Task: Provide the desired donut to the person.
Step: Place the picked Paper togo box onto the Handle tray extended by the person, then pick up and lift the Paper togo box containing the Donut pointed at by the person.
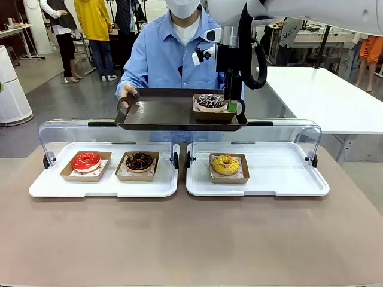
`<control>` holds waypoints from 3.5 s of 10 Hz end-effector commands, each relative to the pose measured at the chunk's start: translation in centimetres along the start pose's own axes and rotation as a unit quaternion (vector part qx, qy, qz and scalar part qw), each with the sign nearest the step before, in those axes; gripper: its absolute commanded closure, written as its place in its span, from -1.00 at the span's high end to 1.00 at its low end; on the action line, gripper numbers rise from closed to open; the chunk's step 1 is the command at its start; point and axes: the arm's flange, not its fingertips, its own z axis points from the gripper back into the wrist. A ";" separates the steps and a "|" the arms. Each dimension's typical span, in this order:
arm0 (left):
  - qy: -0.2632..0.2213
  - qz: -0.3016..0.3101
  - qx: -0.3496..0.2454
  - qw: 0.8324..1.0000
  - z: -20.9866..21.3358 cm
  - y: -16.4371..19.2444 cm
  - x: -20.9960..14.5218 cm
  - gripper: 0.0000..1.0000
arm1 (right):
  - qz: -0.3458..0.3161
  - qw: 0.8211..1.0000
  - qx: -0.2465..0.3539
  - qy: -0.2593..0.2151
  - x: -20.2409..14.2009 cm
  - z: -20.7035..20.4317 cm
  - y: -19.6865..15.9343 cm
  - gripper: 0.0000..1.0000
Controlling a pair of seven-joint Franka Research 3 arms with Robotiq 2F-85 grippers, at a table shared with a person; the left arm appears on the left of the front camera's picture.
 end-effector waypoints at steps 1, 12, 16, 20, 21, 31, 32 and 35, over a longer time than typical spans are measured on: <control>-0.003 -0.002 -0.001 1.000 0.1 -0.2 0.1 1.00 | 0.014 1.000 0.000 -0.011 -1.3 0.4 1.0 1.00; -0.003 -0.002 -0.001 1.000 0.1 -0.2 0.1 1.00 | -0.057 0.980 -0.034 -0.185 -24.0 0.2 9.0 1.00; -0.003 -0.002 -0.001 1.000 0.1 -0.2 0.1 1.00 | -0.065 0.983 -0.023 -0.171 -24.8 1.0 8.5 1.00; -0.003 -0.002 -0.001 1.000 0.1 -0.2 0.1 1.00 | -0.065 0.983 -0.023 -0.171 -24.8 1.0 8.5 1.00; -0.003 -0.002 -0.001 1.000 0.1 -0.2 0.1 1.00 | -0.065 0.983 -0.023 -0.171 -24.8 1.0 8.5 1.00; -0.003 -0.002 -0.001 1.000 0.1 -0.2 0.1 1.00 | -0.037 0.977 -0.006 -0.211 -26.6 0.9 8.0 1.00; -0.003 -0.002 -0.001 1.000 0.1 -0.2 0.1 1.00 | -0.035 0.969 -0.005 -0.246 -29.0 0.1 6.7 1.00; -0.003 -0.002 -0.001 1.000 0.1 -0.2 0.1 1.00 | -0.025 0.923 0.028 -0.382 -36.8 -3.7 4.1 1.00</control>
